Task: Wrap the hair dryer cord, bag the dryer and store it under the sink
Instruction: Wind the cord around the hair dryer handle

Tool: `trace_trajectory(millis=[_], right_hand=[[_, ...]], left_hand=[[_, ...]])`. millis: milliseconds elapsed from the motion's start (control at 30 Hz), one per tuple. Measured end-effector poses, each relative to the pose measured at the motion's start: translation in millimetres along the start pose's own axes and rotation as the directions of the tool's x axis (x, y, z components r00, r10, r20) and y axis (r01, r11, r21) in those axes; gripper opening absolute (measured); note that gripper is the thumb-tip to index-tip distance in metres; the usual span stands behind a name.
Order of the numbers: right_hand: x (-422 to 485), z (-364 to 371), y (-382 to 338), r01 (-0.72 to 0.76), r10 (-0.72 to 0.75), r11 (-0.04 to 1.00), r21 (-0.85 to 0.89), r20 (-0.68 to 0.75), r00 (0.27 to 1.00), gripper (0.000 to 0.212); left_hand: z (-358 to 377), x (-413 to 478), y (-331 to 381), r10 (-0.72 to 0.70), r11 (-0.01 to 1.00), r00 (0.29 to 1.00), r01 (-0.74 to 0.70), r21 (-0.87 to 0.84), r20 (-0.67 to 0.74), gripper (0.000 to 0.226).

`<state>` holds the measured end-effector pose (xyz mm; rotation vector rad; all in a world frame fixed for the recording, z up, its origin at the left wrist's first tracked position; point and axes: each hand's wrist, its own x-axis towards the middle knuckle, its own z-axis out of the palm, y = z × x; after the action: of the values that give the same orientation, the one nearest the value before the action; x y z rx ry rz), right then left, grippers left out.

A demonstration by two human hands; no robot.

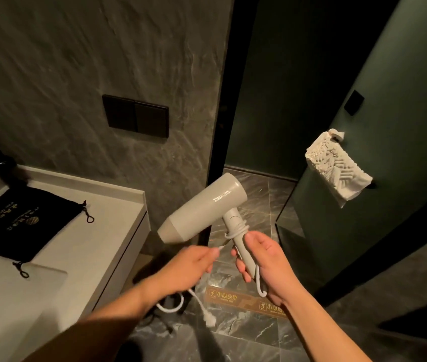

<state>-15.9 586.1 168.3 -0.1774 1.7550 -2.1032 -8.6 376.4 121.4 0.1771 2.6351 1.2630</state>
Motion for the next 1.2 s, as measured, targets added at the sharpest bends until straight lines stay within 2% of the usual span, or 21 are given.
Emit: trace_trajectory(millis=[33, 100, 233, 400, 500, 600, 667, 733, 833, 933, 1033, 1200], right_hand=[[2.1, -2.9, 5.0, -0.014, 0.013, 1.0, -0.024, -0.046, 0.999, 0.044], [4.4, -9.7, 15.0, -0.063, 0.057, 0.996, -0.059, -0.106, 0.993, 0.041], [7.7, -13.3, 36.6, -0.151, 0.108, 0.967, -0.205, -0.203, 0.973, 0.037], [19.7, -4.1, 49.7, -0.267, 0.054, 0.864, -0.426, -0.45, 0.891, 0.042], [23.6, -7.7, 46.8, -0.284, 0.02, 0.815, -0.505, -0.466, 0.885, 0.044], [24.6, -7.7, 45.7, -0.246, -0.022, 0.657, -0.713, -0.344, 0.939, 0.044], [23.0, -5.6, 44.4, -0.195, 0.017, 0.59, -0.784, -0.229, 0.973, 0.05], [18.2, -2.9, 40.2, -0.128, 0.09, 0.619, -0.775, -0.092, 0.992, 0.055], [7.4, -1.2, 31.4, -0.086, 0.21, 0.756, -0.648, 0.115, 0.971, 0.06], [-2.7, -1.3, 21.0, -0.086, 0.276, 0.837, -0.54, 0.281, 0.919, 0.069], [-8.9, -1.8, 11.4, -0.092, 0.289, 0.886, -0.455, 0.384, 0.877, 0.063], [-13.3, -6.6, 4.0, -0.08, 0.202, 0.967, -0.24, 0.541, 0.816, 0.069]], left_hand=[[6.5, -11.7, 0.5, 0.0, 1.0, 1.0, 0.0, 0.018, 0.012, 0.043], [14.8, -30.4, 1.9, 0.022, 0.985, 0.999, -0.029, 0.172, 0.043, 0.032], [0.5, -50.4, 15.7, 0.0, 0.905, 0.995, -0.041, 0.424, 0.096, 0.022], [-37.0, -63.4, 40.9, 0.018, 0.801, 0.989, -0.102, 0.59, 0.148, 0.016], [-56.5, -63.8, 50.4, 0.086, 0.745, 0.984, -0.168, 0.646, 0.156, 0.018], [-78.0, -45.8, 56.7, 0.236, 0.744, 0.966, -0.249, 0.62, 0.105, 0.019], [-92.7, -29.0, 64.7, 0.314, 0.727, 0.945, -0.299, 0.618, 0.089, 0.019], [-104.3, -12.1, 74.2, 0.363, 0.7, 0.927, -0.335, 0.631, 0.089, 0.019], [-117.7, 11.7, 81.2, 0.413, 0.623, 0.91, -0.321, 0.713, 0.048, 0.024], [-123.8, 26.1, 79.0, 0.356, 0.647, 0.935, -0.245, 0.722, -0.001, 0.047], [-114.2, 31.0, 72.0, 0.245, 0.758, 0.967, -0.147, 0.636, -0.069, 0.058], [-73.9, 31.6, 37.0, -0.035, 0.873, 0.999, 0.035, 0.487, -0.01, 0.069]])
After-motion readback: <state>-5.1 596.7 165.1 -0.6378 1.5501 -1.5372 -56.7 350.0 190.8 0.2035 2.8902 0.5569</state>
